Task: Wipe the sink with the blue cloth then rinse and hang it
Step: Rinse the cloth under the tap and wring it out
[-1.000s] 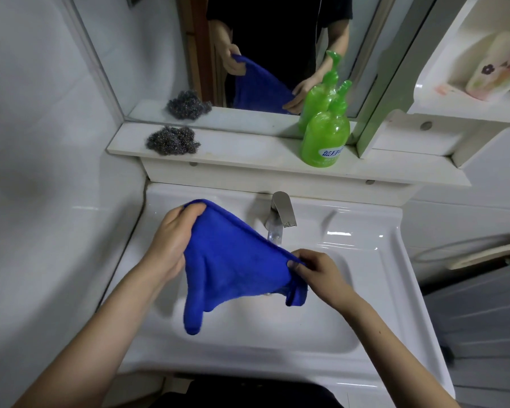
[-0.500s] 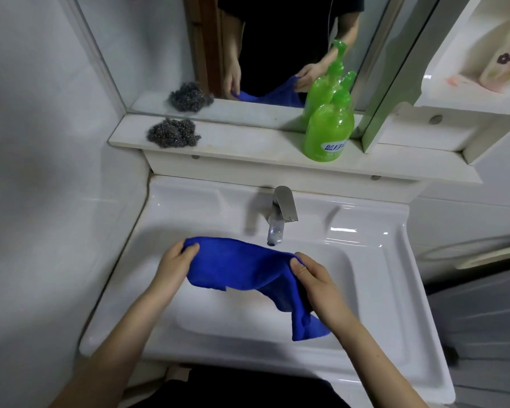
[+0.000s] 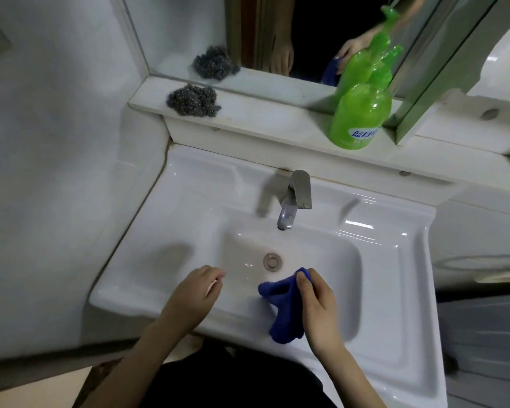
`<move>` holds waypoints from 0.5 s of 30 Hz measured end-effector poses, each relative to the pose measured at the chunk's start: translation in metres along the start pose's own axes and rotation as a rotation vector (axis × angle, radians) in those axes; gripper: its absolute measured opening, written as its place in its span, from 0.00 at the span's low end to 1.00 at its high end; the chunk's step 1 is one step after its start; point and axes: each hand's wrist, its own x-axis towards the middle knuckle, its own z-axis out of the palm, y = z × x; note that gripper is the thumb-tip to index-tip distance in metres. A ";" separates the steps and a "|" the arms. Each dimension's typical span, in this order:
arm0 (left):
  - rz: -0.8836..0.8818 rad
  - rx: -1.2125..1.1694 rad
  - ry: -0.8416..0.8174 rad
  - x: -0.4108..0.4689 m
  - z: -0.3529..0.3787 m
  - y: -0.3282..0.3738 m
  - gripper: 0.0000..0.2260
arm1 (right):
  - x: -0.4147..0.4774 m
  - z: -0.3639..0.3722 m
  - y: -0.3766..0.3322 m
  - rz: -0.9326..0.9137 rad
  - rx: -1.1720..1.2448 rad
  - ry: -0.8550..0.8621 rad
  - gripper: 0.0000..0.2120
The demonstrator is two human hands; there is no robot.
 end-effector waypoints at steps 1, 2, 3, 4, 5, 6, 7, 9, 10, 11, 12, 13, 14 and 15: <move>0.035 0.033 -0.004 0.000 -0.004 0.003 0.18 | -0.002 0.000 -0.002 -0.010 0.027 0.032 0.17; 0.065 0.046 0.001 0.000 -0.010 0.007 0.18 | -0.006 0.000 -0.006 -0.015 0.062 0.060 0.17; 0.096 0.051 0.012 0.001 -0.015 0.011 0.18 | -0.011 0.000 -0.010 -0.023 0.089 0.083 0.16; 0.126 0.051 0.023 0.001 -0.020 0.014 0.18 | -0.017 0.000 -0.015 -0.032 0.110 0.109 0.16; 0.153 0.047 0.031 0.001 -0.026 0.017 0.18 | -0.024 0.001 -0.020 -0.041 0.127 0.132 0.15; 0.179 0.040 0.031 0.001 -0.031 0.019 0.18 | -0.033 0.003 -0.027 -0.053 0.142 0.154 0.16; 0.207 0.036 0.026 0.002 -0.037 0.020 0.19 | -0.042 0.005 -0.031 -0.072 0.152 0.188 0.17; 0.279 0.024 0.009 0.001 -0.047 0.019 0.20 | -0.060 0.010 -0.033 -0.135 0.149 0.286 0.18; 0.309 0.012 -0.003 -0.001 -0.052 0.016 0.20 | -0.070 0.012 -0.031 -0.171 0.135 0.343 0.18; 0.327 -0.006 -0.022 -0.004 -0.056 0.013 0.18 | -0.081 0.015 -0.028 -0.201 0.119 0.393 0.17; 0.334 -0.025 -0.048 -0.009 -0.060 0.008 0.16 | -0.093 0.019 -0.024 -0.219 0.113 0.440 0.16; 0.343 -0.037 -0.074 -0.015 -0.063 0.002 0.13 | -0.107 0.025 -0.021 -0.225 0.121 0.488 0.15; 0.357 -0.045 -0.099 -0.021 -0.066 -0.006 0.10 | -0.122 0.031 -0.019 -0.230 0.133 0.538 0.16; 0.374 -0.056 -0.122 -0.028 -0.067 -0.014 0.08 | -0.139 0.039 -0.016 -0.238 0.139 0.594 0.18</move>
